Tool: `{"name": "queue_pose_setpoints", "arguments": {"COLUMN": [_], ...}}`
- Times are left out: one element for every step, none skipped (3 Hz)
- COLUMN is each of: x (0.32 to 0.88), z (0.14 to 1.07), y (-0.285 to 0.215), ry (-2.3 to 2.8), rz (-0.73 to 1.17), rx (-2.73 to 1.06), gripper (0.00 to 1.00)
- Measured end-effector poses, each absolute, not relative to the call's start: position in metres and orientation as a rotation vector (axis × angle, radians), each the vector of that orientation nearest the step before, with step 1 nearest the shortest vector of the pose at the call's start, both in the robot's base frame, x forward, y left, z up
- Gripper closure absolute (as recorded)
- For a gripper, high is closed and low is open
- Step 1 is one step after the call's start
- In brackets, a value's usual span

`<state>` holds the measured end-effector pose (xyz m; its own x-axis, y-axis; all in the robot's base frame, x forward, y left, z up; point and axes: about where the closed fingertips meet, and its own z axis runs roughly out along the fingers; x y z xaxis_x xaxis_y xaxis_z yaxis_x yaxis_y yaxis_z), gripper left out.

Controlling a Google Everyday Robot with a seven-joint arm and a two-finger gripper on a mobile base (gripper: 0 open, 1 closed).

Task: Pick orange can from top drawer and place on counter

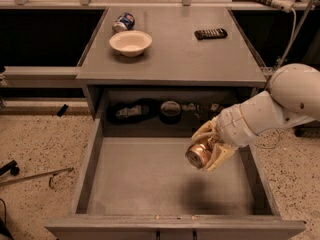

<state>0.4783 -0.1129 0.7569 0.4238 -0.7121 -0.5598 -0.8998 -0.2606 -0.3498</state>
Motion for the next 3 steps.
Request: {"name": "queue_pose_setpoints", "arguments": {"x": [0.491, 0.505, 0.520], "z": [0.795, 0.879, 0.943], "y": [-0.104, -0.081, -0.056], "ry": [1.302, 1.135, 0.963], "rz": [0.302, 0.210, 0.251], "rx": [-2.063, -2.083, -2.059], "gripper": [1.00, 1.00, 1.00]}}
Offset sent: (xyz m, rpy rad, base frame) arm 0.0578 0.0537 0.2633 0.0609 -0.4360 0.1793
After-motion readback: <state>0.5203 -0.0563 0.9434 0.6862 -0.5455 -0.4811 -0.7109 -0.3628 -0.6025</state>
